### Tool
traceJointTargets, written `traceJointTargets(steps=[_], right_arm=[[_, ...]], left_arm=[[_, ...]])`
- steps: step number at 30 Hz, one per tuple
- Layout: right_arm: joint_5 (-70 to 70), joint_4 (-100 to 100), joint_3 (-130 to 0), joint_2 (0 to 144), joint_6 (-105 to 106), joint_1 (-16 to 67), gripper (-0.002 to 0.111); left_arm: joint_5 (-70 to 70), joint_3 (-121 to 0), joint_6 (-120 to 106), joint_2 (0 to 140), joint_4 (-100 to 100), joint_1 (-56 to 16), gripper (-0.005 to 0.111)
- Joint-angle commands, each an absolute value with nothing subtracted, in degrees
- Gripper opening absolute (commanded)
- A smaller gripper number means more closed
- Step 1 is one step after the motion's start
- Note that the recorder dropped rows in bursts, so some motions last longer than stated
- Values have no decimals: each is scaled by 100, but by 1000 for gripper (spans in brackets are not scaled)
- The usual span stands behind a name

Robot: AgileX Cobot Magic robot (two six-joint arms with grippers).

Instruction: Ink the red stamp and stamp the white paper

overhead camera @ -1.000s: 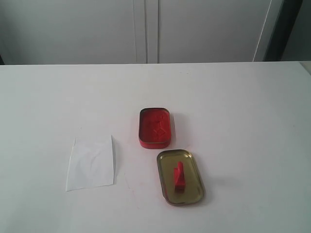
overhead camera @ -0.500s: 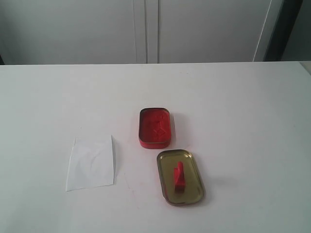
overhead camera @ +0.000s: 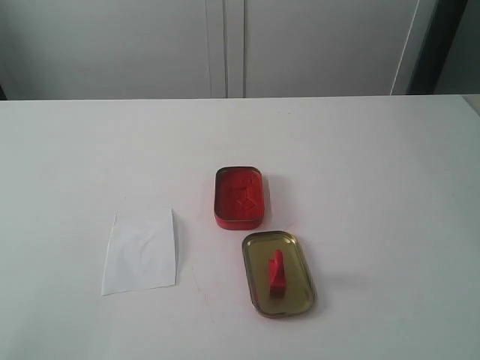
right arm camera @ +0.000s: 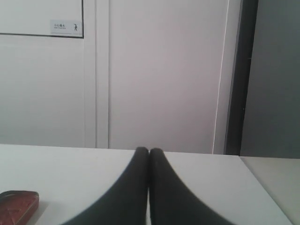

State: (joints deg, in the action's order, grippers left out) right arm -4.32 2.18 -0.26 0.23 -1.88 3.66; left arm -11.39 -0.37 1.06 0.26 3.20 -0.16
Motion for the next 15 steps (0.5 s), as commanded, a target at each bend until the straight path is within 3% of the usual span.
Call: traceJointTargets(steps=[1, 15], right_arm=[[-685, 238, 0, 0, -126, 352, 0], [-744, 238, 0, 0, -153, 352, 0]], left_arm=[[-1116, 0, 109, 0, 343, -9, 0], [-1116, 0, 109, 0, 343, -9, 0]])
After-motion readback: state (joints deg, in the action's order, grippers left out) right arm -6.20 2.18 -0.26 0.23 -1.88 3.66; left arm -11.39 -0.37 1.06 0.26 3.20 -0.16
